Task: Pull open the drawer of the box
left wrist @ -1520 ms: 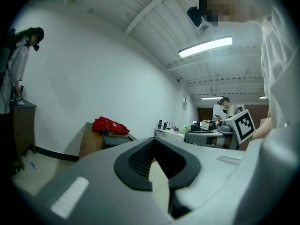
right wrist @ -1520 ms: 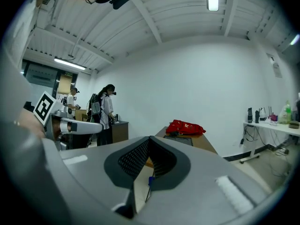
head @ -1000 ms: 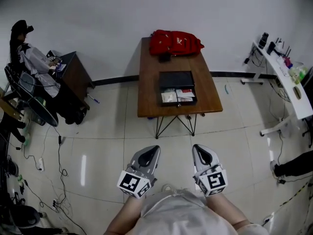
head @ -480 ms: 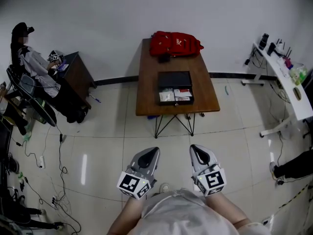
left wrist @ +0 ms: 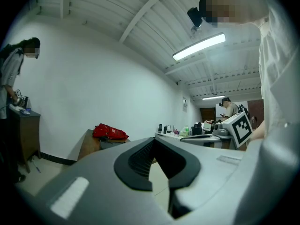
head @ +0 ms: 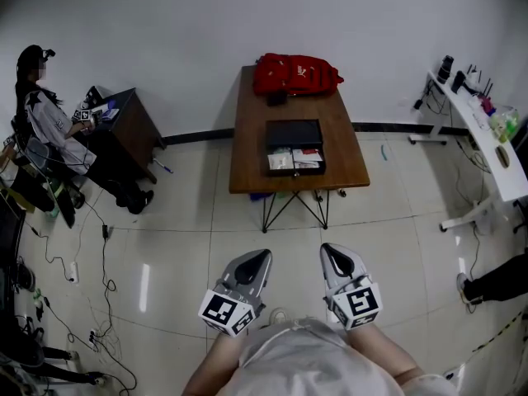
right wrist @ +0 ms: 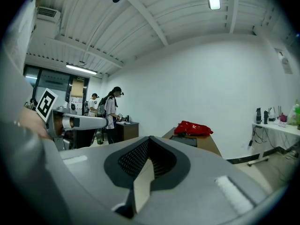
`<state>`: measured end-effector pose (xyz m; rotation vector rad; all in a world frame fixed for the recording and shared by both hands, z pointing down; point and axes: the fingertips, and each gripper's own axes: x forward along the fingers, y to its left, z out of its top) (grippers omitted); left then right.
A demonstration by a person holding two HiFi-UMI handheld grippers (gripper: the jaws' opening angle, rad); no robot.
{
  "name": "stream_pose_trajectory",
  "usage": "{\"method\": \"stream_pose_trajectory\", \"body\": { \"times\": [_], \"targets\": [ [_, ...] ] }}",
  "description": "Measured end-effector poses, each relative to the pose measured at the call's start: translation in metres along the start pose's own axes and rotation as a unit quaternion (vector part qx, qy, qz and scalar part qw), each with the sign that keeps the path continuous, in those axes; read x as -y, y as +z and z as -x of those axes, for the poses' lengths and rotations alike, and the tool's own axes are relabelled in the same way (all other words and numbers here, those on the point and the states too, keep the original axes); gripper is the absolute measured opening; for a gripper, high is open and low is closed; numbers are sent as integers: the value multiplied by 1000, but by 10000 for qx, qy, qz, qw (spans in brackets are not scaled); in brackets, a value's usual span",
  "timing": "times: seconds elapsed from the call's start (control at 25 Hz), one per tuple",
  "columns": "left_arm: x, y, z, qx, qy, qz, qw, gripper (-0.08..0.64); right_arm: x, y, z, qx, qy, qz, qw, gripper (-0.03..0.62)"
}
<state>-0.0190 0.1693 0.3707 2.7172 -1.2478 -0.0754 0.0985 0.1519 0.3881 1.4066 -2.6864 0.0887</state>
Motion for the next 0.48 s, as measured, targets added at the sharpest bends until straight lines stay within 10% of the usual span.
{"method": "stream_pose_trajectory", "body": {
  "times": [0.48],
  "targets": [
    [4,1,-4,5,23,-45,10000,6,0,3,1,51,127,7,9999,6]
  ]
}}
